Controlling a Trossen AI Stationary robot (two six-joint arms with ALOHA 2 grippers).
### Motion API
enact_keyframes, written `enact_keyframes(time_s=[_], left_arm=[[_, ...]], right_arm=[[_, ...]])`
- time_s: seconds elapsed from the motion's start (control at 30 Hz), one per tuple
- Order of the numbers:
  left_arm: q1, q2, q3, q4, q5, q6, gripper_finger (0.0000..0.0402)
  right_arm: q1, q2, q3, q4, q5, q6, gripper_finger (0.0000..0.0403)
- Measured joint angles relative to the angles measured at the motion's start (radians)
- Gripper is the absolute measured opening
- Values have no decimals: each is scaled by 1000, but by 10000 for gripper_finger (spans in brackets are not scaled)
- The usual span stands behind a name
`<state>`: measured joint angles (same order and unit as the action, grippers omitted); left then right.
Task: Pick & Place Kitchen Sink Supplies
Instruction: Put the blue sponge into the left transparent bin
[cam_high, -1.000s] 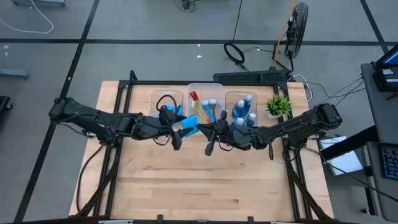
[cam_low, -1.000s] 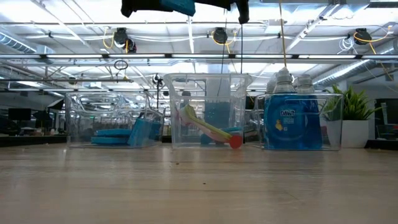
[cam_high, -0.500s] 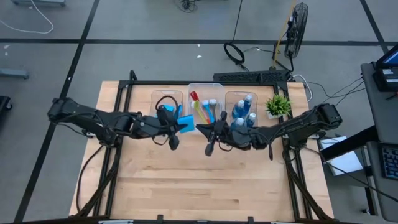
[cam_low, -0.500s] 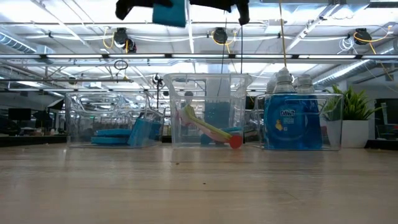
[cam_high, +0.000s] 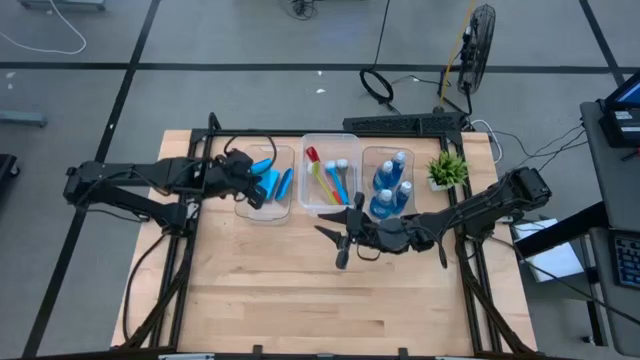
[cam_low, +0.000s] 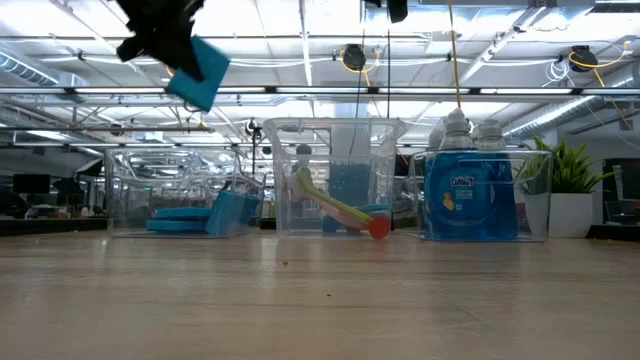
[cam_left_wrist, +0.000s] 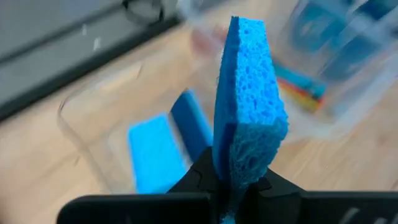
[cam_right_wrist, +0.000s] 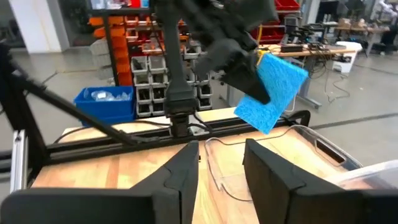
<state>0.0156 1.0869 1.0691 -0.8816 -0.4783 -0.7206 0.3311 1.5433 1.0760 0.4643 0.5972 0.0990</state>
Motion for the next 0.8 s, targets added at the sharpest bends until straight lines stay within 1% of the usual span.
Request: enact_keyframes(time_s=[0.07,0.17,0.3,0.43,0.57,0.67,0.8], left_arm=[[57,-1,0,-43,61,2,10],[147,-1,0,-78,120,35,10],[278,-1,0,-64,209,87,10],[420,9,-5,-52,369,123,10],[530,43,-44,-32,523,147,10],[575,93,-71,-27,574,163,10],[592,170,-76,-18,585,171,10]], right_arm=[[13,0,0,-2,1,-23,120],[31,-1,0,-12,3,-38,120],[52,-37,0,-103,4,-6,115],[72,-100,-2,-266,4,85,115],[95,-170,-2,-391,2,158,116],[112,-211,-2,-464,1,189,116],[126,-255,-2,-509,1,211,116]])
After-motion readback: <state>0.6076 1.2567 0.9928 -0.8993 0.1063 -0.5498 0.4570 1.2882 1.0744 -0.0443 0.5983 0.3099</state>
